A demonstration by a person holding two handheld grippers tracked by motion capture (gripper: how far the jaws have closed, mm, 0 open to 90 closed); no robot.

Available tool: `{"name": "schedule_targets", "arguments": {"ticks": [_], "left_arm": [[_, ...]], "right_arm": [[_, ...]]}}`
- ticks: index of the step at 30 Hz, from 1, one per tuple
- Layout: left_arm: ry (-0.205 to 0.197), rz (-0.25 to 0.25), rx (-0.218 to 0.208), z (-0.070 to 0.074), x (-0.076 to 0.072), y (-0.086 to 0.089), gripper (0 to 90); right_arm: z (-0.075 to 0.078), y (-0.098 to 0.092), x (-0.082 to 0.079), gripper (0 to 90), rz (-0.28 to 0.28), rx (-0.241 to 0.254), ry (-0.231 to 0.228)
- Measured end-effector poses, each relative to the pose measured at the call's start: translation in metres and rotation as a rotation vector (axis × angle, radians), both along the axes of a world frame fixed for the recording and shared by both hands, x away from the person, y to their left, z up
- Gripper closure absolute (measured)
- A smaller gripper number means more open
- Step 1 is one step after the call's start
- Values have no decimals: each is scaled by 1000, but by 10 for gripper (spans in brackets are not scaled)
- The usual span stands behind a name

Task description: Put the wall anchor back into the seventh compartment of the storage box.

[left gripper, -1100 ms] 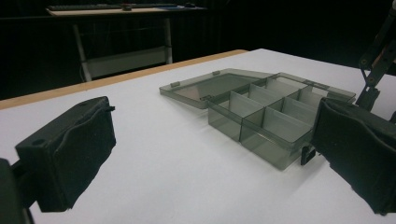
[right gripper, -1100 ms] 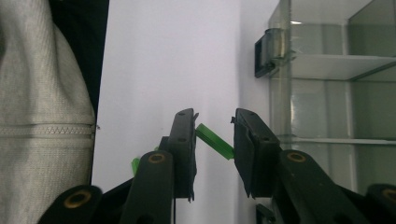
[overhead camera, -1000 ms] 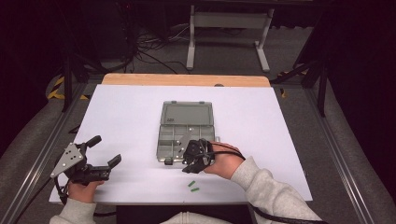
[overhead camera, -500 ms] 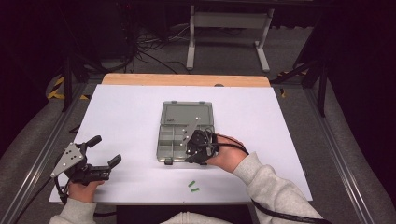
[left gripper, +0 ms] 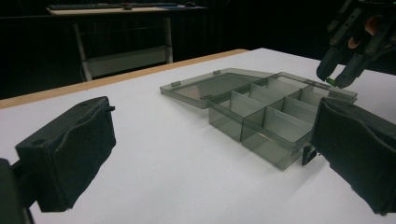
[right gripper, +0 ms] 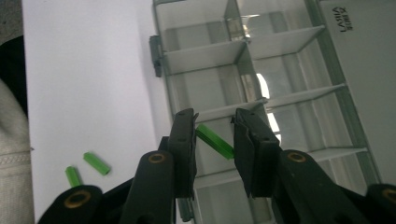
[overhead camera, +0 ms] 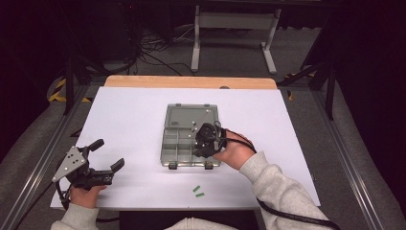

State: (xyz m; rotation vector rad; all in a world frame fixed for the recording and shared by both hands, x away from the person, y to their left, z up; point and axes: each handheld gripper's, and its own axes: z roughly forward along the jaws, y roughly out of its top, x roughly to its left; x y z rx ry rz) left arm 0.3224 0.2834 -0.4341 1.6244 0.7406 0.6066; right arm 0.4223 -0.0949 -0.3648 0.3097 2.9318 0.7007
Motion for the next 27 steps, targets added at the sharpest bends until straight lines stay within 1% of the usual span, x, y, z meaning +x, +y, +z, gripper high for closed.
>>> {"name": "schedule_targets", "arguments": {"ticks": [3, 4, 10, 13, 16, 20, 27], "left_arm": [[0, 0, 0, 0, 0, 0, 6], [1, -2, 2, 0, 0, 0, 6], [2, -2, 2, 0, 0, 1, 6], [3, -4, 4, 0, 0, 1, 6], [3, -5, 5, 0, 0, 1, 5], [2, -4, 3, 0, 0, 1, 6], [3, -5, 4, 0, 0, 1, 5]], "right_arm": [[1, -2, 6, 694, -23, 0, -9], [1, -2, 8, 694, -42, 3, -6], [-1, -4, 17, 693, -92, 14, -3], [-5, -3, 19, 693, -93, 18, 8], [-11, -2, 20, 693, -97, 4, 18], [-17, -3, 22, 692, -102, 1, 27], [-24, -3, 25, 691, -118, -4, 37]]}}
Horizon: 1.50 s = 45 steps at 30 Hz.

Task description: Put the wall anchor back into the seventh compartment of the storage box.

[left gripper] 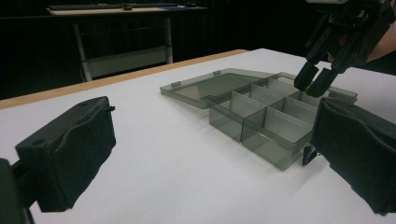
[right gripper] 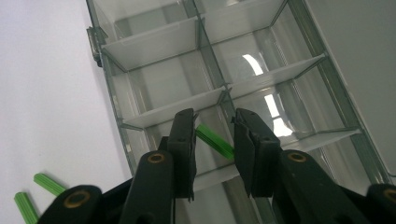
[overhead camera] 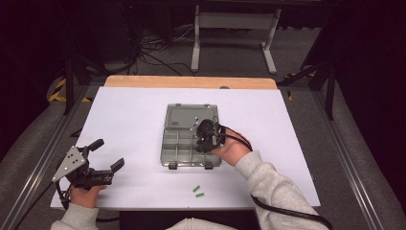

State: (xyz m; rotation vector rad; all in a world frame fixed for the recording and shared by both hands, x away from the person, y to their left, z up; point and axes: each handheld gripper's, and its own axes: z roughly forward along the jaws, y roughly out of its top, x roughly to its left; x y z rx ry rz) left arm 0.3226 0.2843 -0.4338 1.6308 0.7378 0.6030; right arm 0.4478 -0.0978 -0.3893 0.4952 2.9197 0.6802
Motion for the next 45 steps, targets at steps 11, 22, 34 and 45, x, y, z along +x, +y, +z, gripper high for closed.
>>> {"name": "schedule_targets", "arguments": {"ticks": [11, 22, 34, 45], "left_arm": [[-2, 0, -1, 0, 0, 0, 6], [-4, 2, -4, 0, 0, 0, 6], [-4, 2, -3, 0, 0, 0, 6], [0, 0, 0, 0, 0, 0, 6]], "right_arm": [[-12, 5, -2, 685, 6, -28, 21], [-18, 7, -3, 682, 11, -41, 35], [-1, 4, -10, 580, 34, 0, 7], [20, 10, -41, 372, 126, 21, -32]]}}
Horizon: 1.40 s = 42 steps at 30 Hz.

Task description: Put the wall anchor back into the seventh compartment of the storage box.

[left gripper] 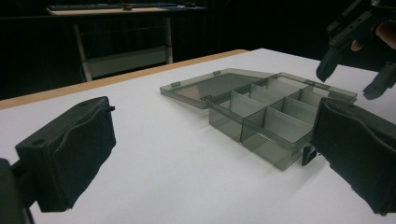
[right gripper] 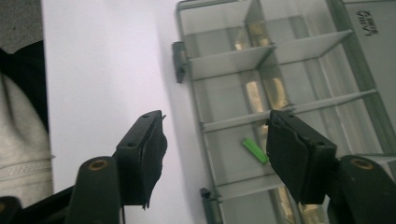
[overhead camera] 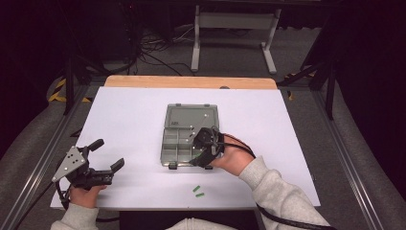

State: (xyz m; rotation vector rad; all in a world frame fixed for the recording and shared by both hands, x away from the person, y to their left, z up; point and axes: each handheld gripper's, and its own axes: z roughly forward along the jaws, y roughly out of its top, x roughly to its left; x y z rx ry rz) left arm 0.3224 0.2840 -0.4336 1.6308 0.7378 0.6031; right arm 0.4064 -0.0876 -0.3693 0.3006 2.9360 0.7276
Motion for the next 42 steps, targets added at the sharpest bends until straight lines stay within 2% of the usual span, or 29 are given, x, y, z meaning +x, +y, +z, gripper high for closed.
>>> {"name": "schedule_targets", "arguments": {"ticks": [13, 18, 23, 24, 32, 42], "left_arm": [[-3, 4, -5, 0, 0, -1, 6], [-2, 4, -4, 0, 0, -1, 5], [-3, 4, -5, 0, 0, -1, 5], [0, 3, -3, 0, 0, 0, 5], [-1, 3, -4, 0, 0, 0, 6], [-3, 4, -4, 0, 0, -1, 5]], "right_arm": [[4, 3, -26, 353, 77, -19, 12], [2, 3, -31, 362, 83, -23, 14], [-6, 5, -33, 389, 101, -39, 22], [-11, 6, -35, 410, 108, -57, 32], [-26, 10, -40, 461, 132, -99, 62], [-41, 13, -45, 489, 159, -142, 88]]}}
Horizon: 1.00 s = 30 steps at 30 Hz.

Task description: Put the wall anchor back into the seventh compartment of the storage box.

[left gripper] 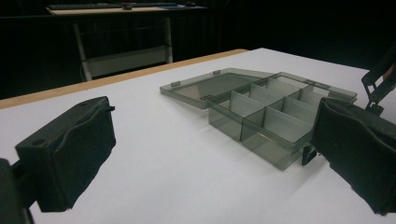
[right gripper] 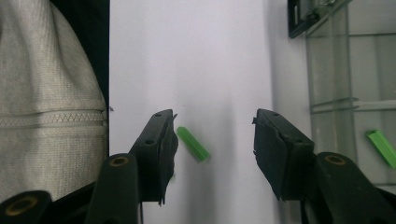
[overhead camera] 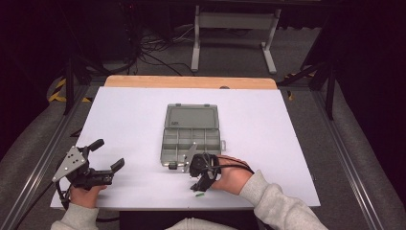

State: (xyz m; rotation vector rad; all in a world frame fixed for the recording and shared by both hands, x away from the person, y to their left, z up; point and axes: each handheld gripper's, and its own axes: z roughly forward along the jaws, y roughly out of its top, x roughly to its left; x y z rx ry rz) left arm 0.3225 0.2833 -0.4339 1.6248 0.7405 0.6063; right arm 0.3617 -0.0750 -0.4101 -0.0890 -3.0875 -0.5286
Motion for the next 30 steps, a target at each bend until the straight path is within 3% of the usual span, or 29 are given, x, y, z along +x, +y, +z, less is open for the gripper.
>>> {"name": "schedule_targets", "arguments": {"ticks": [14, 24, 30], "left_arm": [[0, -1, 3, 0, 0, 0, 6], [0, 2, 1, 0, 0, 0, 6], [0, 2, 0, 0, 0, 0, 5]], "right_arm": [[-11, 3, -4, 524, 19, -36, 12], [-16, 5, -7, 629, 38, -58, 17], [-16, 6, -8, 755, 53, -68, -5]]}}
